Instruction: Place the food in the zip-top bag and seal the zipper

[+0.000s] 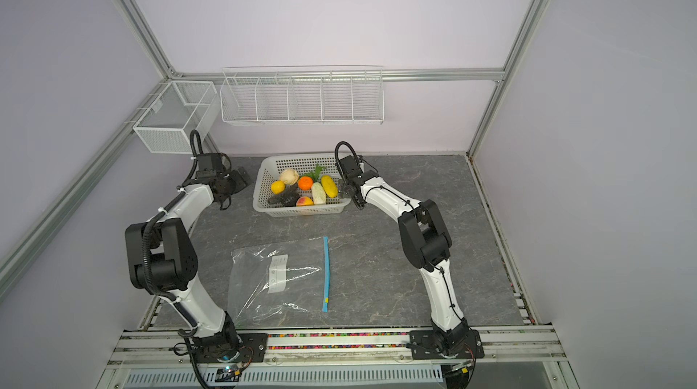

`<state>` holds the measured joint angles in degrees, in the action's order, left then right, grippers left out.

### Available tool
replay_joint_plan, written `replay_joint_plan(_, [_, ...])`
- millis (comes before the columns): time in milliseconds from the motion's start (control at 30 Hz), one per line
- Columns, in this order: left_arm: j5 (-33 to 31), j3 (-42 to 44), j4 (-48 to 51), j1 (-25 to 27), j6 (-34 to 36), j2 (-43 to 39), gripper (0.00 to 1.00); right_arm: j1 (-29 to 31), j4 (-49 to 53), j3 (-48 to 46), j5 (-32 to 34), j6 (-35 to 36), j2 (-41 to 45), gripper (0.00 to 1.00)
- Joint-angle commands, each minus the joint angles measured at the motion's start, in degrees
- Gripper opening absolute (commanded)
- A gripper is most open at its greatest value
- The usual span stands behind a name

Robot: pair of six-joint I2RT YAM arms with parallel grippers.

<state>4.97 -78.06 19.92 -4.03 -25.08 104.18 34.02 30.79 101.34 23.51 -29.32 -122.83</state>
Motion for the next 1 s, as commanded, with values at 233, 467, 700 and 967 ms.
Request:
replay_joint_plan(233, [10.6, 1.4, -10.2, 6.6, -7.0, 4.3, 1.00, -1.8, -5.7, -8.8, -4.1, -0.2, 8.4, 0.97])
replay_joint_plan(467, [13.9, 5.2, -16.1, 8.4, -10.9, 4.2, 1.00, -2.7, -7.0, -10.1, -9.0, 0.8, 10.1, 0.98])
replay_joint_plan(700, [14.3, 7.2, -16.8, 10.7, -11.7, 3.1, 1.00, -2.9, -9.4, -11.2, -13.8, -0.3, 10.3, 0.97])
replay_joint_plan(967, [14.8, 5.9, -18.3, 13.0, -13.1, 3.3, 0.99, -3.0, -10.5, -11.1, -17.0, -0.6, 9.1, 1.00])
